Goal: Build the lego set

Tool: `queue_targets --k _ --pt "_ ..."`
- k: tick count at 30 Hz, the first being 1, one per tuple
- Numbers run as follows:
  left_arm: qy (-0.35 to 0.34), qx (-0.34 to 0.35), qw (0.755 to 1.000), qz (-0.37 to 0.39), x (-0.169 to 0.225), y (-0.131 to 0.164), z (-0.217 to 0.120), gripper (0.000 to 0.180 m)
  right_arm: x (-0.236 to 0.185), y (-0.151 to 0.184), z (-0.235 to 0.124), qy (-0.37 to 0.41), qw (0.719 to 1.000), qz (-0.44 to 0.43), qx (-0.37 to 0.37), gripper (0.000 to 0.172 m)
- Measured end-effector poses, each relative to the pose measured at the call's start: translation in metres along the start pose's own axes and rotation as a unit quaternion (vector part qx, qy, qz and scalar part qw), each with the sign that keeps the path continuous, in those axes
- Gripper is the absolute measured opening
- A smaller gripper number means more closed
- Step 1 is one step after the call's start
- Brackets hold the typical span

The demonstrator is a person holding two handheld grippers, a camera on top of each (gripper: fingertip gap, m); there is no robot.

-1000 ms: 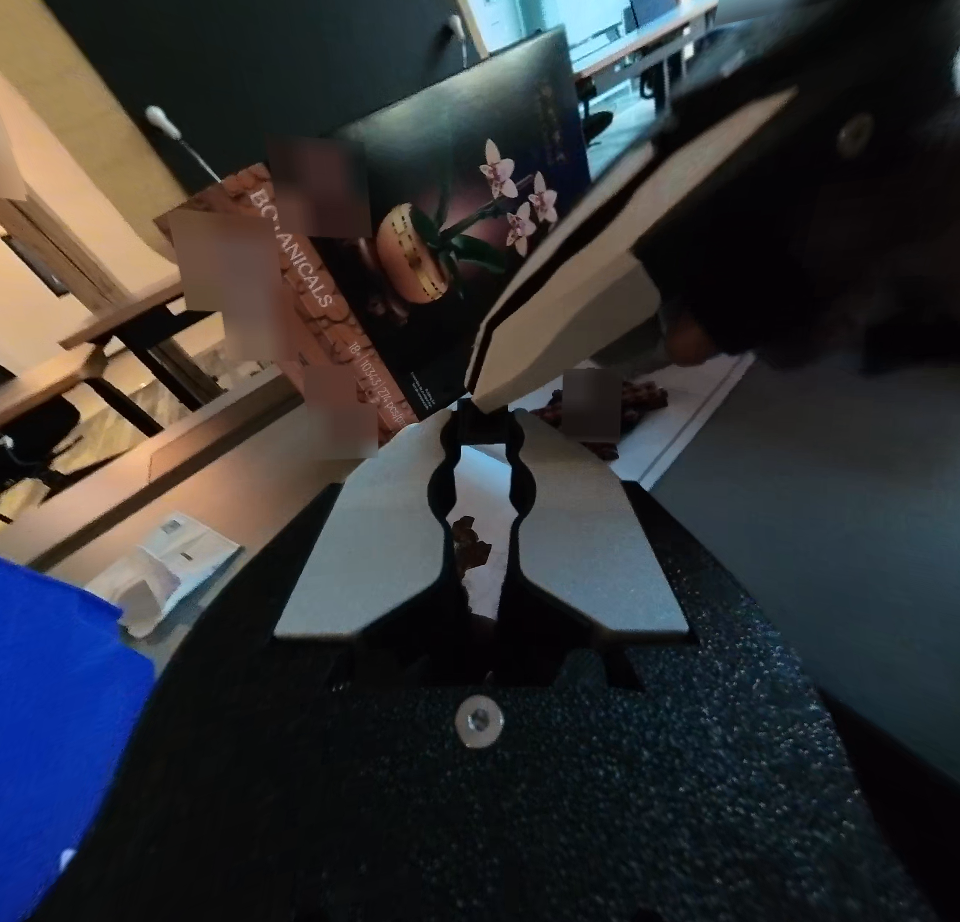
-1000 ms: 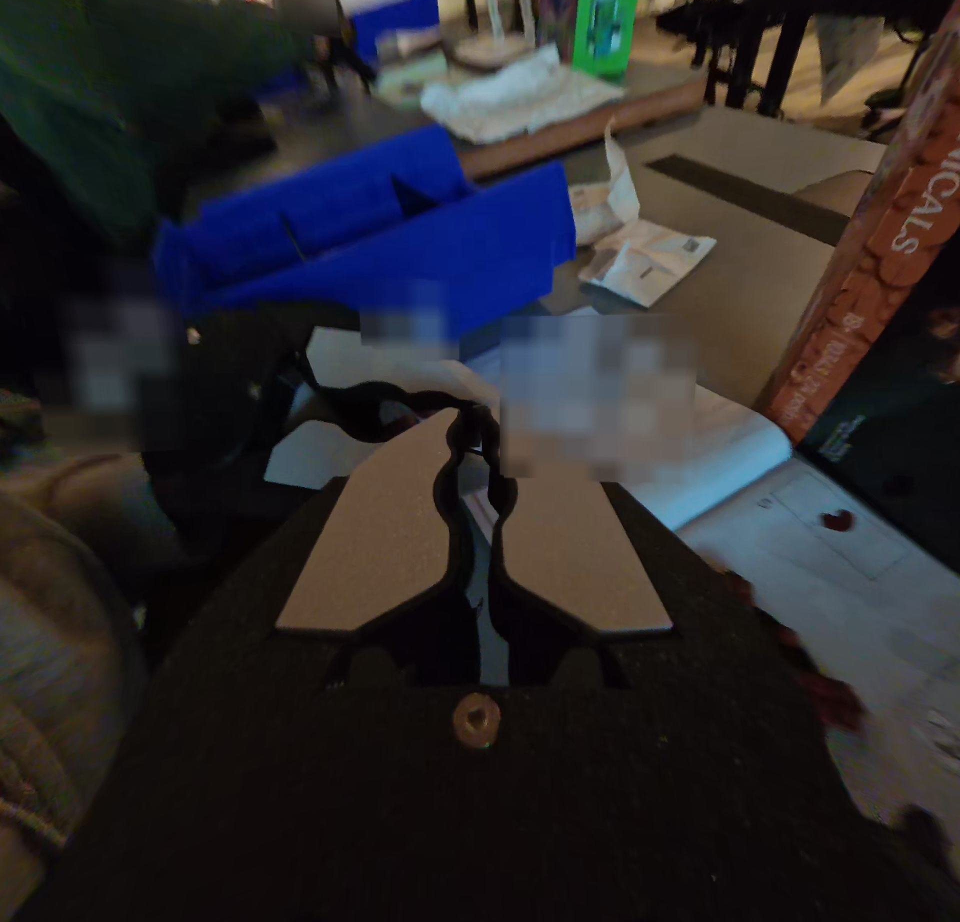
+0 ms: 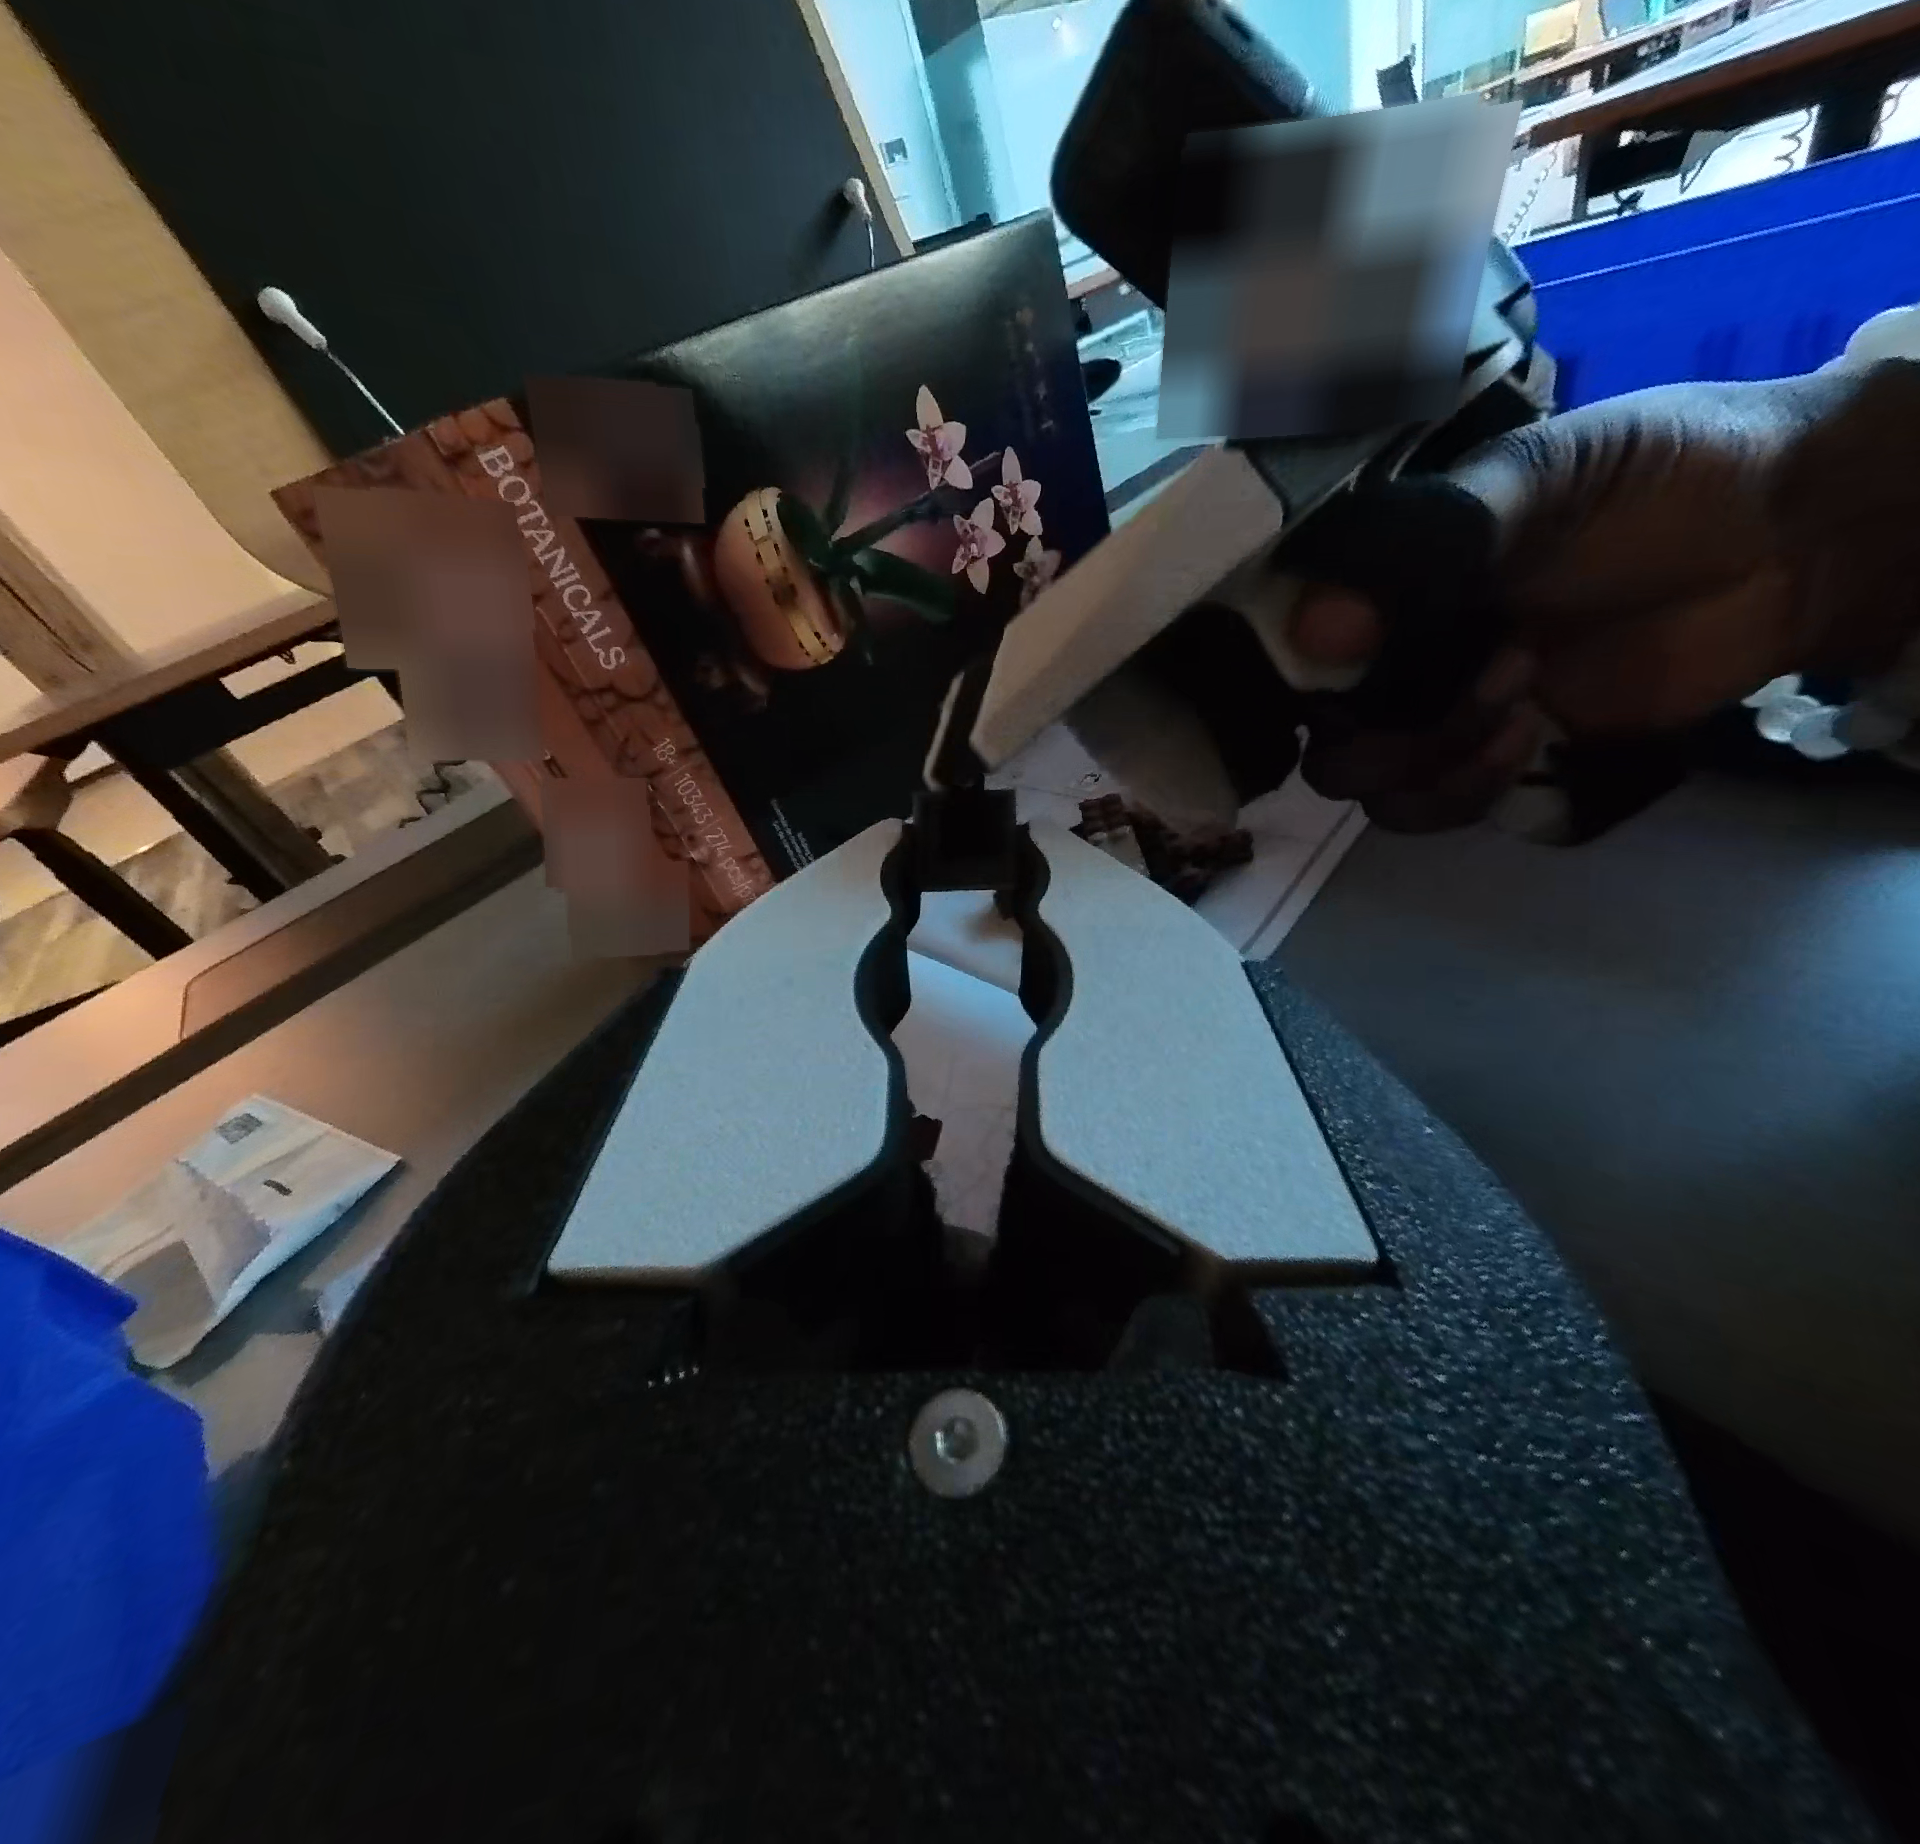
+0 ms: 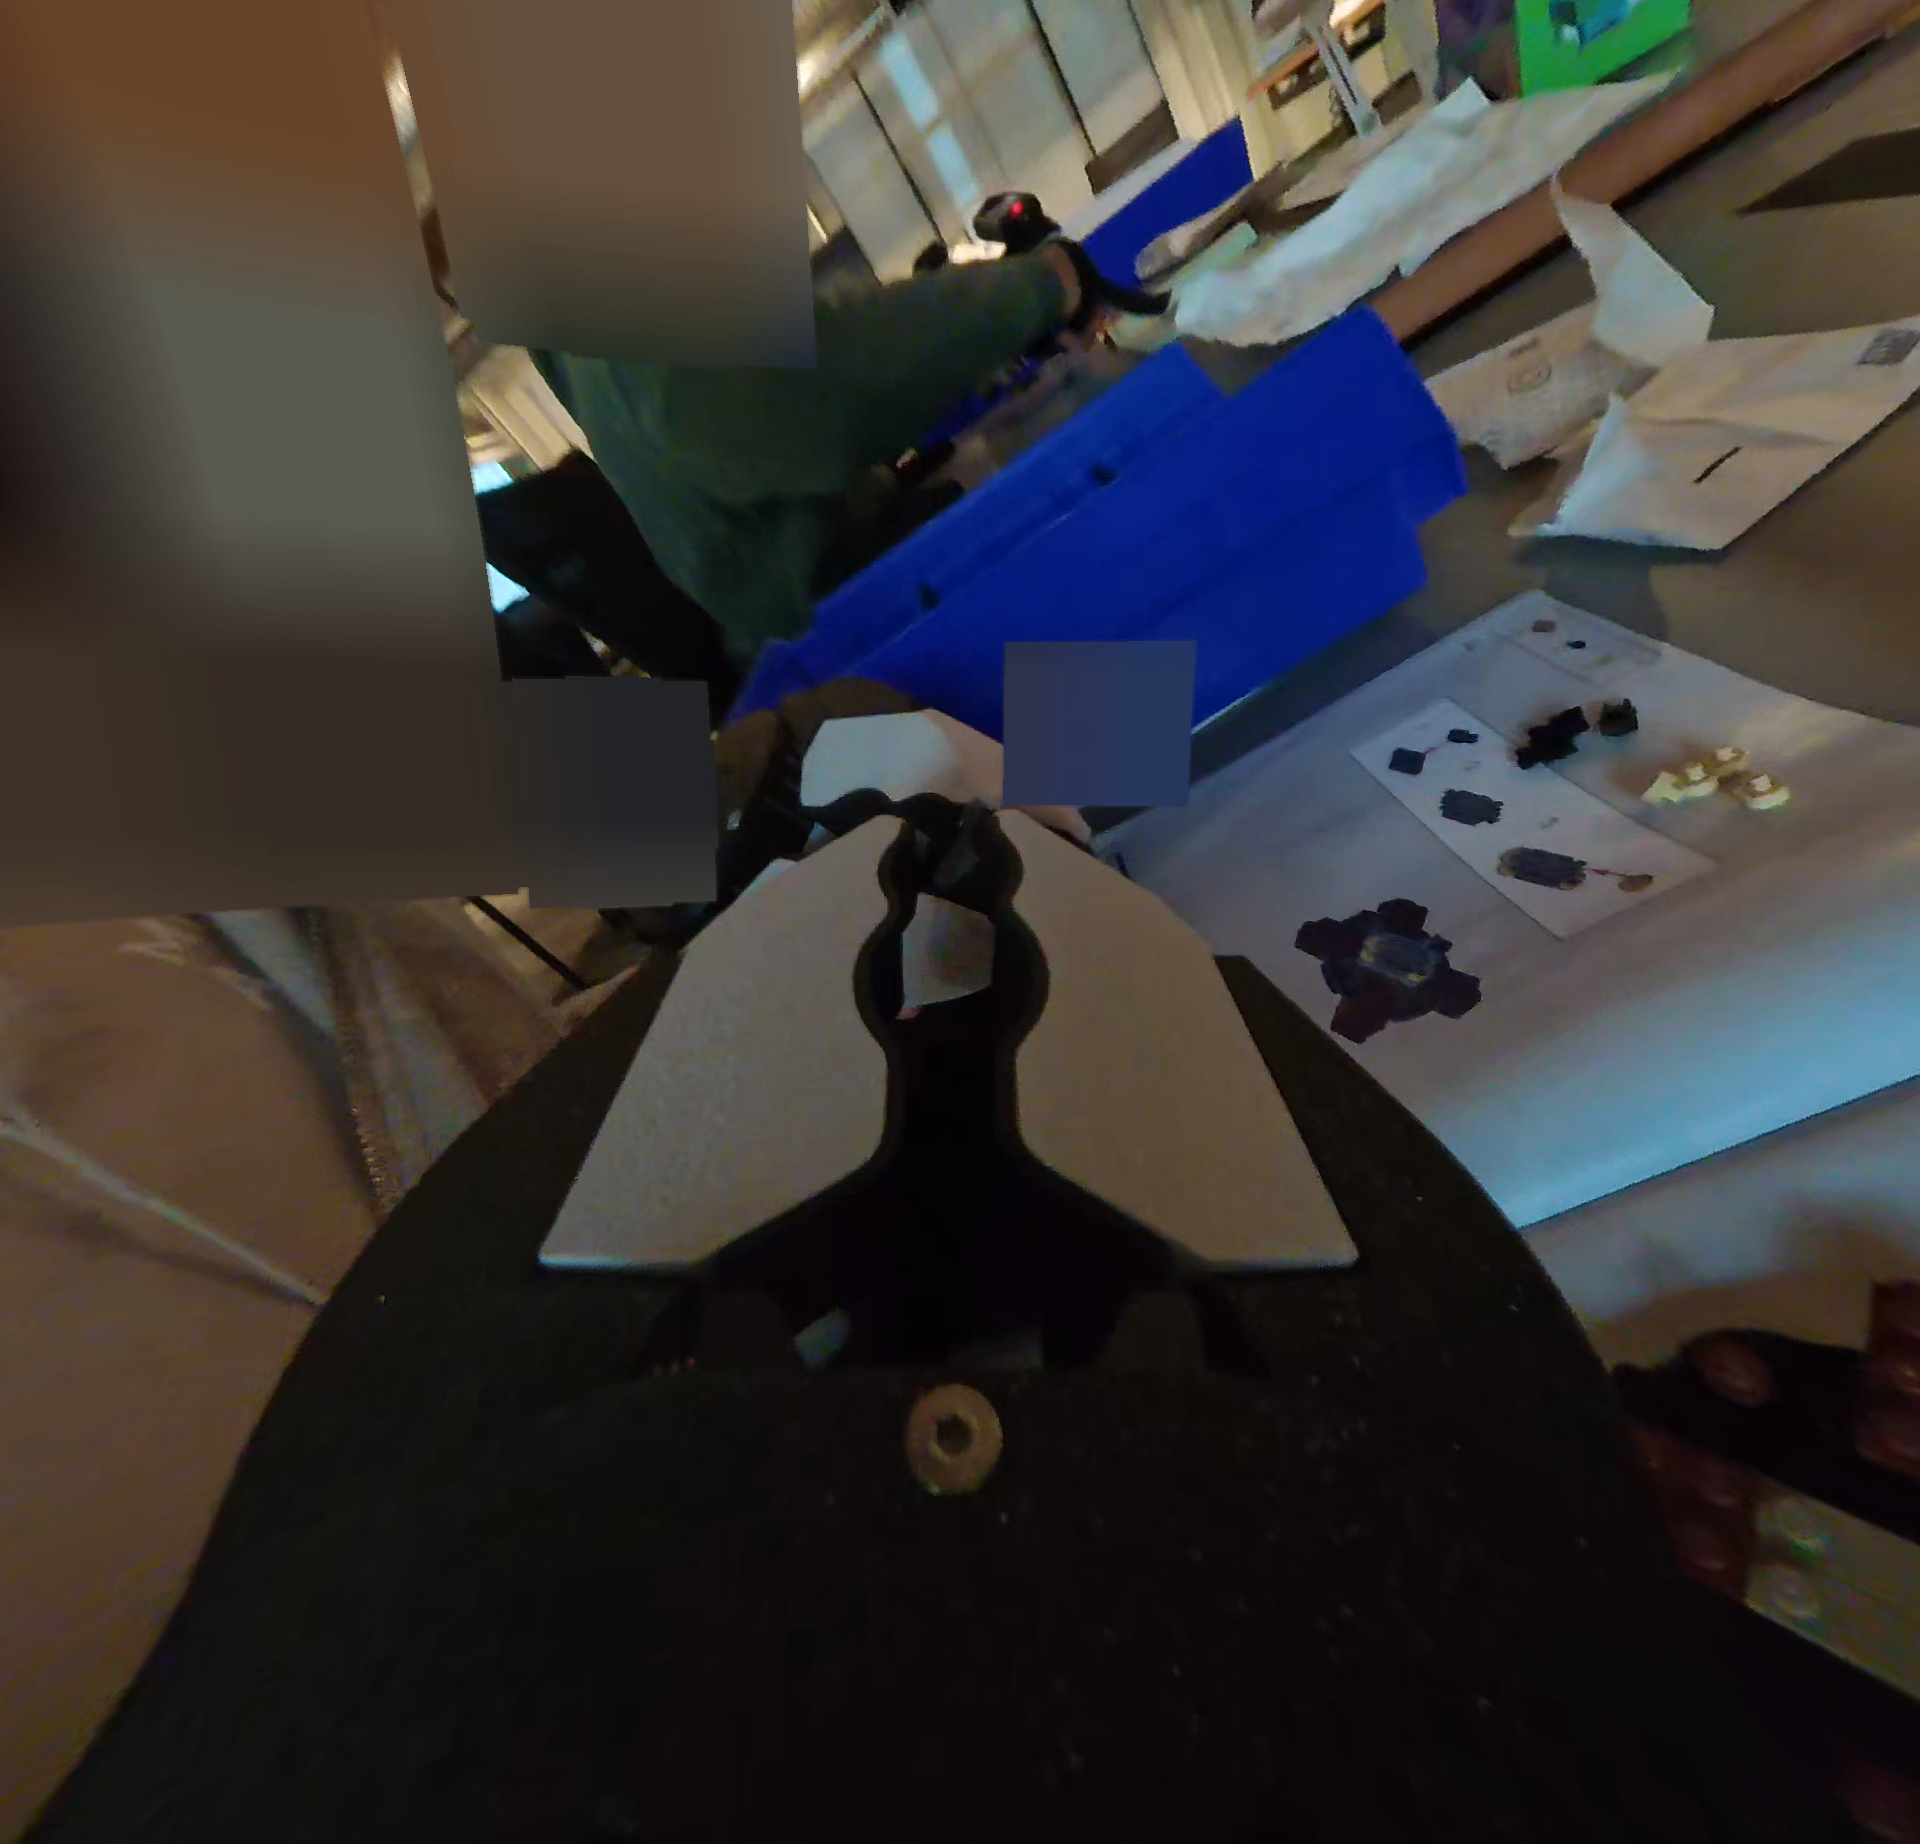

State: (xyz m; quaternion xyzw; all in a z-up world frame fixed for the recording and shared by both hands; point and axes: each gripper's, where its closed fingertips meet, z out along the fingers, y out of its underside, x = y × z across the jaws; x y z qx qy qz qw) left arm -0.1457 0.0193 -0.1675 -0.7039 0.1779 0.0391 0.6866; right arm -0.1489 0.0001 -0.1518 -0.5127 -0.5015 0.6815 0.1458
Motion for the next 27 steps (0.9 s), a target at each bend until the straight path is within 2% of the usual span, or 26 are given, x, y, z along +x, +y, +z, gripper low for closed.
queue_targets --k 7,11,16,24,27 --pt "-0.006 0.006 1.0 0.008 0.0 -0.002 -0.001 0.017 0.0 0.003 0.001 0.023 0.999 -0.031 -0.034 0.009" --pt "-0.004 0.0 1.0 0.023 0.003 0.0 0.0 0.017 0.001 0.007 -0.001 0.032 0.997 -0.019 -0.065 0.009" --pt "-0.001 -0.005 0.999 0.04 0.006 0.001 0.001 0.017 0.006 0.009 -0.006 0.053 0.994 -0.006 -0.091 0.017" --pt "0.006 -0.012 0.998 0.061 0.012 0.003 0.003 0.017 0.0 0.023 0.0 0.034 0.99 0.021 -0.136 0.014" --pt "0.005 -0.011 0.997 0.072 0.013 0.003 0.003 0.017 -0.002 0.021 0.002 0.022 0.992 0.022 -0.125 0.006"
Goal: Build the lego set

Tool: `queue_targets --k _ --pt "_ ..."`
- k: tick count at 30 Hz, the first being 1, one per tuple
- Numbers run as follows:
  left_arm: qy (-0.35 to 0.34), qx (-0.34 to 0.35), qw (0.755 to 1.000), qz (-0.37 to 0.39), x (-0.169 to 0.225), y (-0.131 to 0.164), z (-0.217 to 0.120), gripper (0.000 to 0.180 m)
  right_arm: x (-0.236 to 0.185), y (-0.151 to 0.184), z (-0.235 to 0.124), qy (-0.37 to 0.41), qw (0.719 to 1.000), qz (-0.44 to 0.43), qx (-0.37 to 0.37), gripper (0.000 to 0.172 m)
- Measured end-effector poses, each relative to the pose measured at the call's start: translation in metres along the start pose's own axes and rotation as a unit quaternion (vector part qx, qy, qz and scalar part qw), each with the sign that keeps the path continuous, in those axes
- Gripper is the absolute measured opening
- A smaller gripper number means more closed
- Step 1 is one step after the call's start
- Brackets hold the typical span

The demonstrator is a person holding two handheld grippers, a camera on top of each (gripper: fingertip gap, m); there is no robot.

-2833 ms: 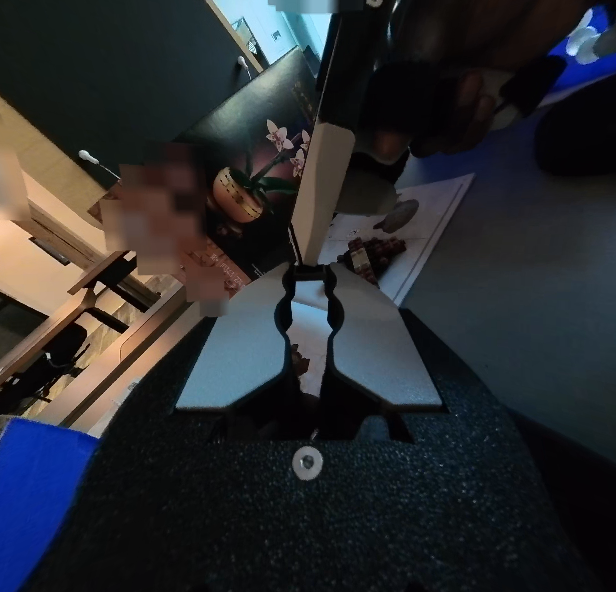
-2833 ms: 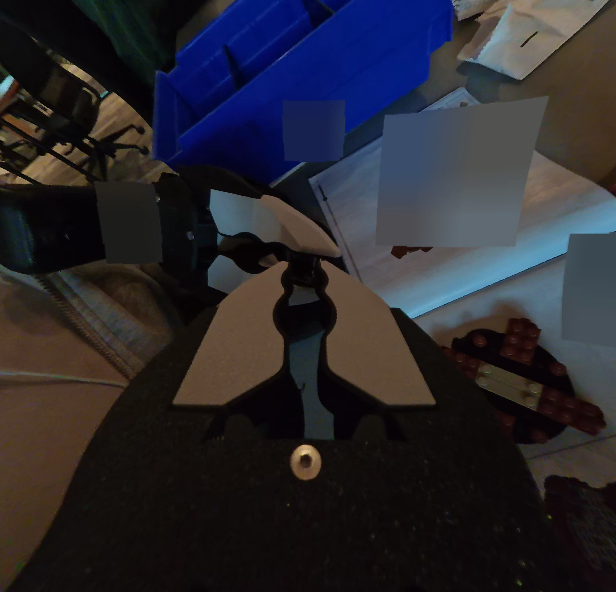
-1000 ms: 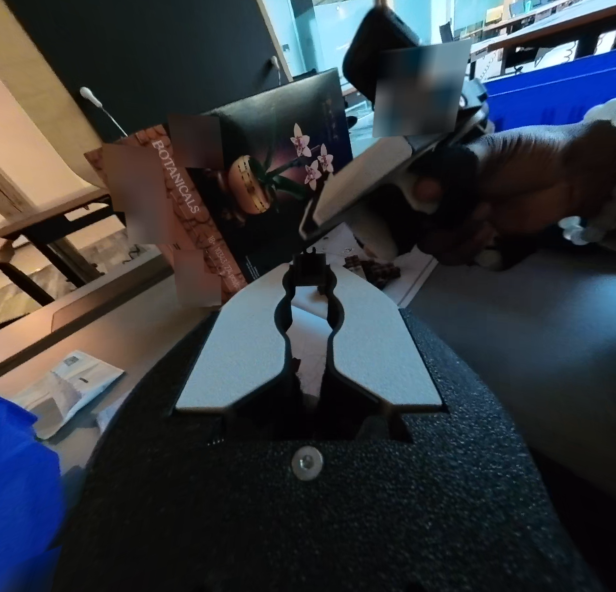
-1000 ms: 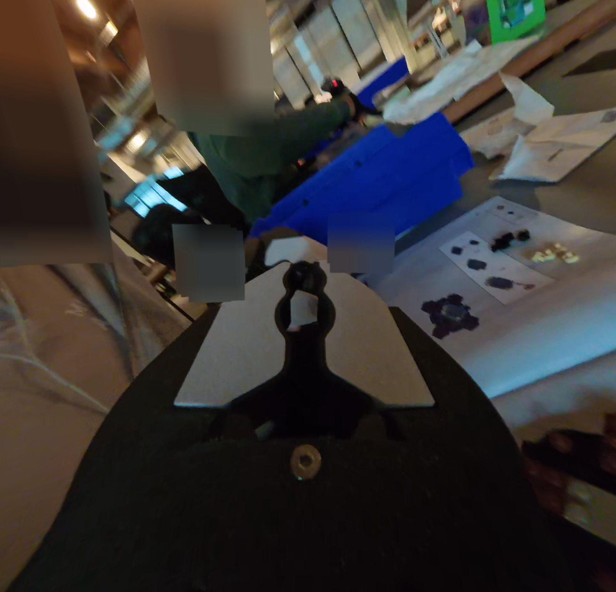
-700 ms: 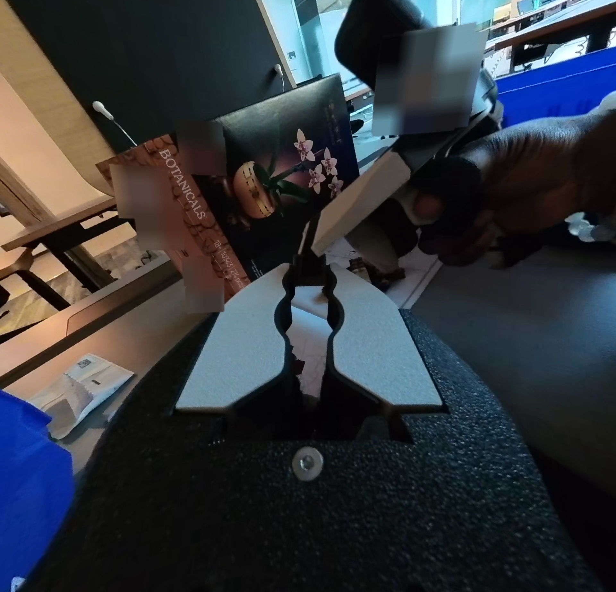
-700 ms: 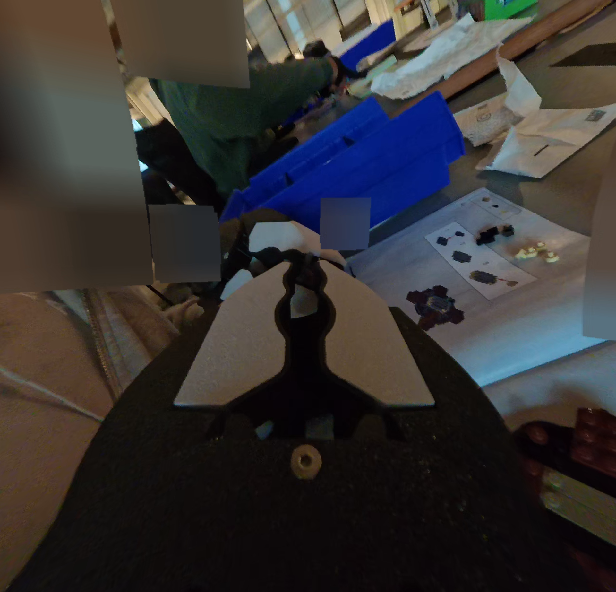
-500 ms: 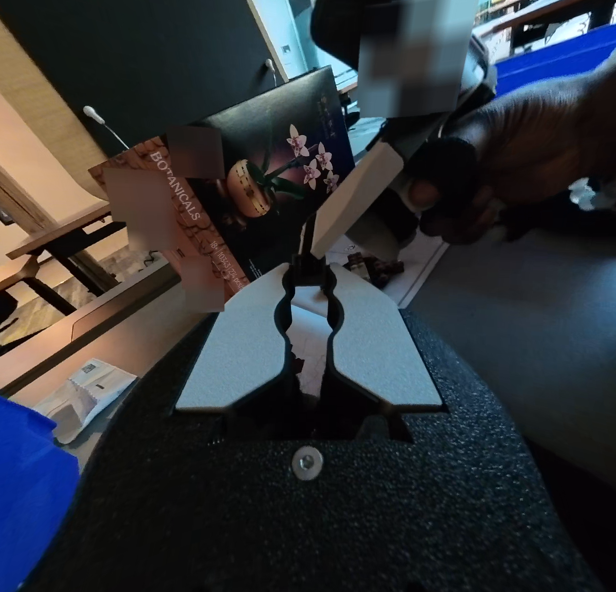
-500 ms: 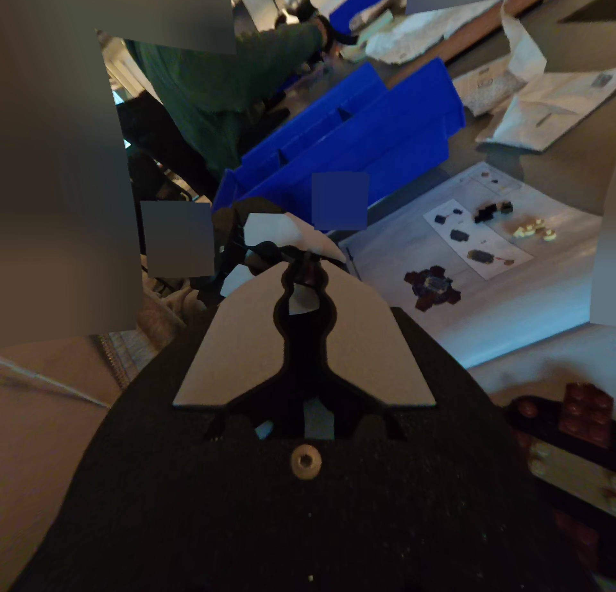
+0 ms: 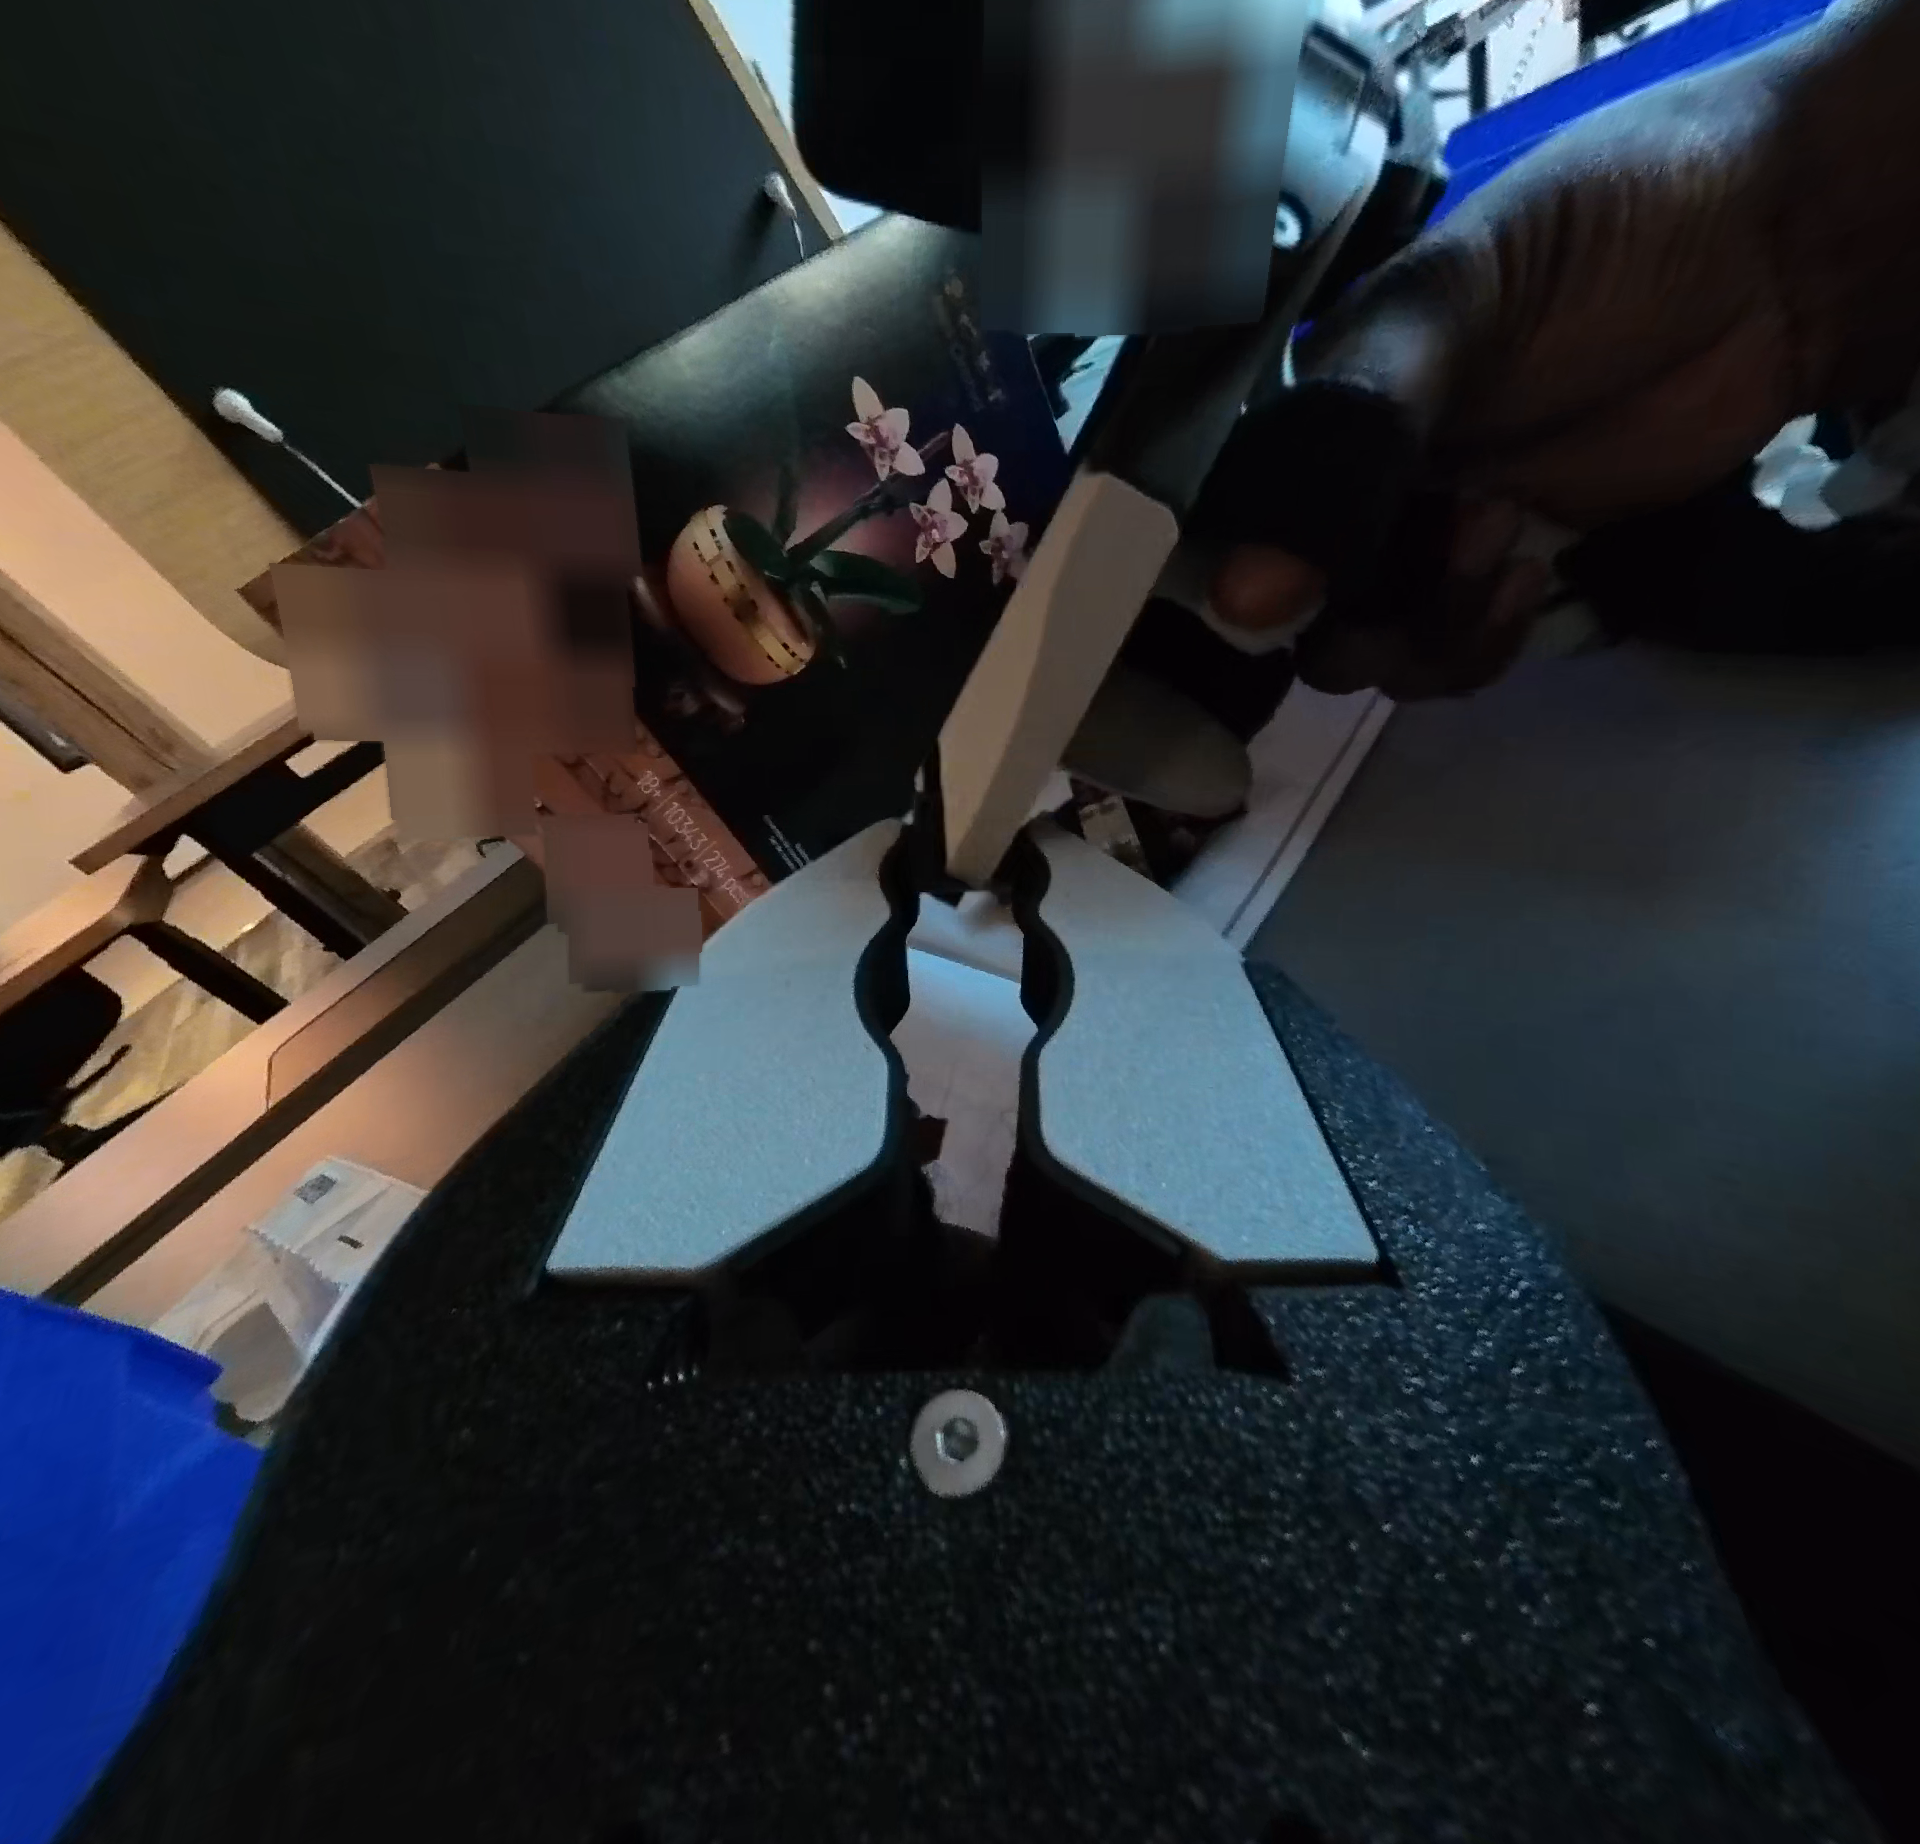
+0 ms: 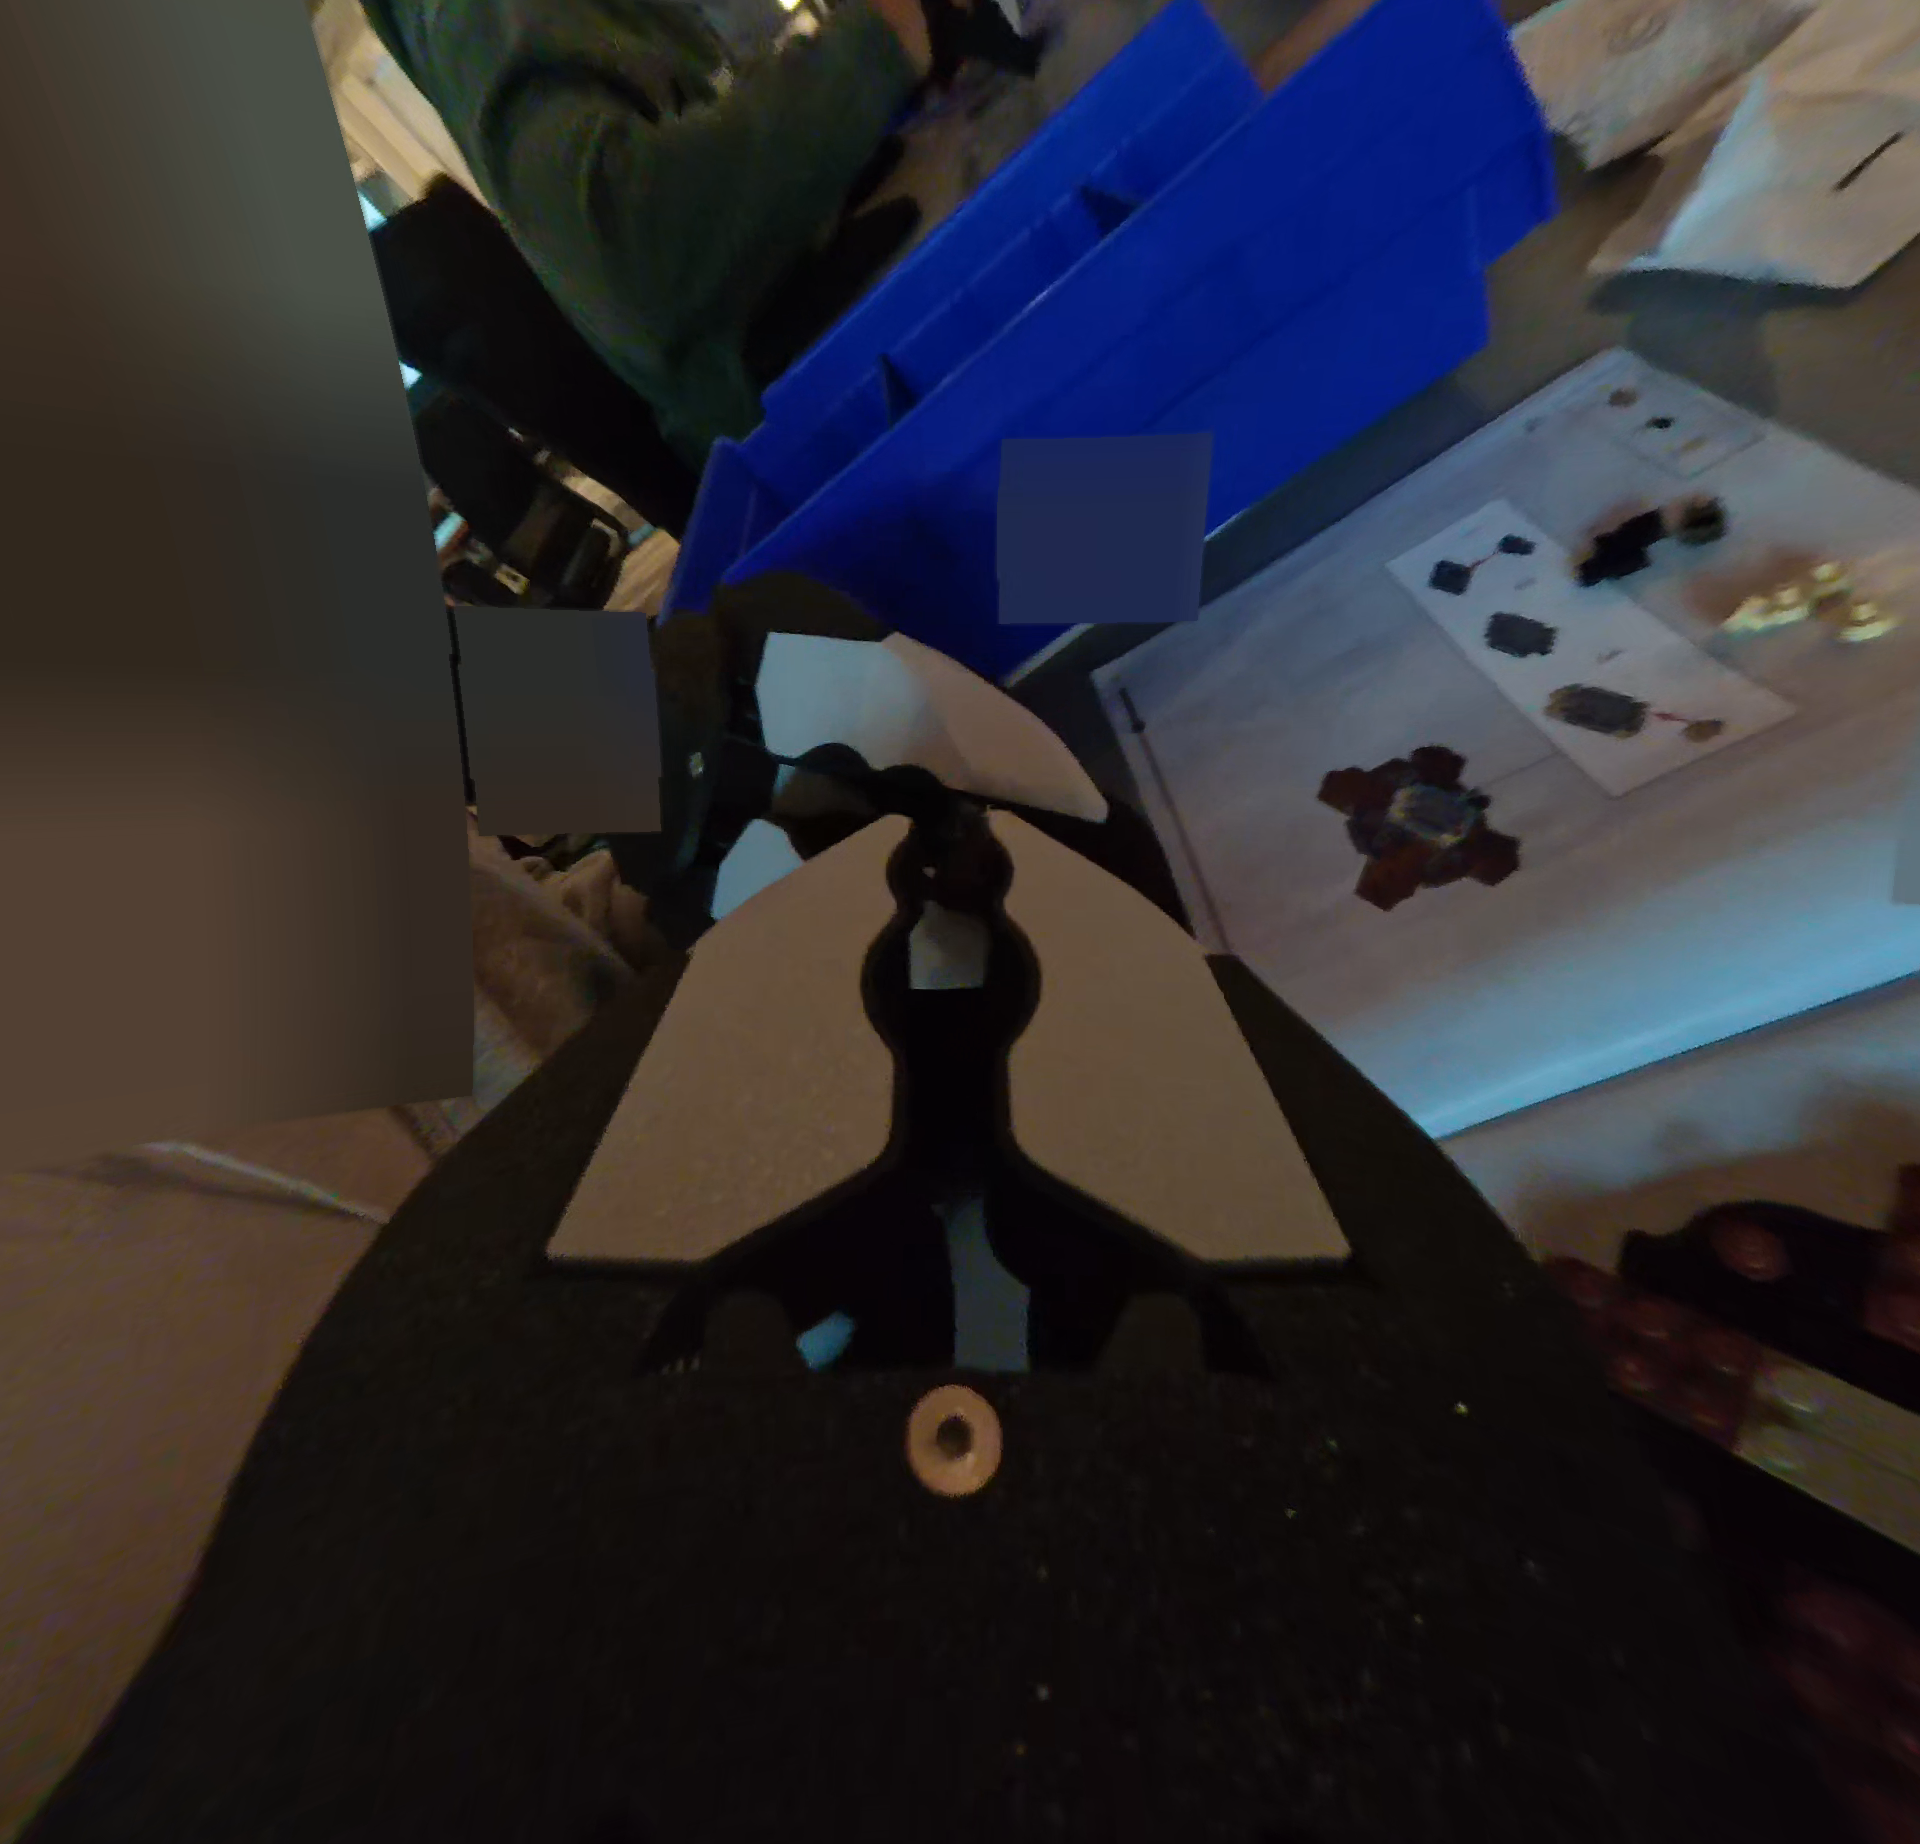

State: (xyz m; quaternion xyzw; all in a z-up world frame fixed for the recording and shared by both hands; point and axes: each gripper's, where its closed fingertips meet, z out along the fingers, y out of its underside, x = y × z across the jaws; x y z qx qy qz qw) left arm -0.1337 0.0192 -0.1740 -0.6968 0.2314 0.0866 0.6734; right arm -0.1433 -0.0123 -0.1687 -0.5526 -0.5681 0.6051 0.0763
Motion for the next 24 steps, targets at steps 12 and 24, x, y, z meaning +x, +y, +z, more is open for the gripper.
queue_targets --k 12,24 --pt "-0.005 0.025 1.0 -0.002 -0.002 -0.005 -0.004 0.017 -0.006 -0.004 0.001 -0.071 0.992 0.092 0.039 0.004" --pt "0.021 0.104 0.994 -0.002 0.003 -0.023 -0.02 0.02 -0.022 -0.004 0.002 -0.174 0.964 0.19 0.073 0.004"
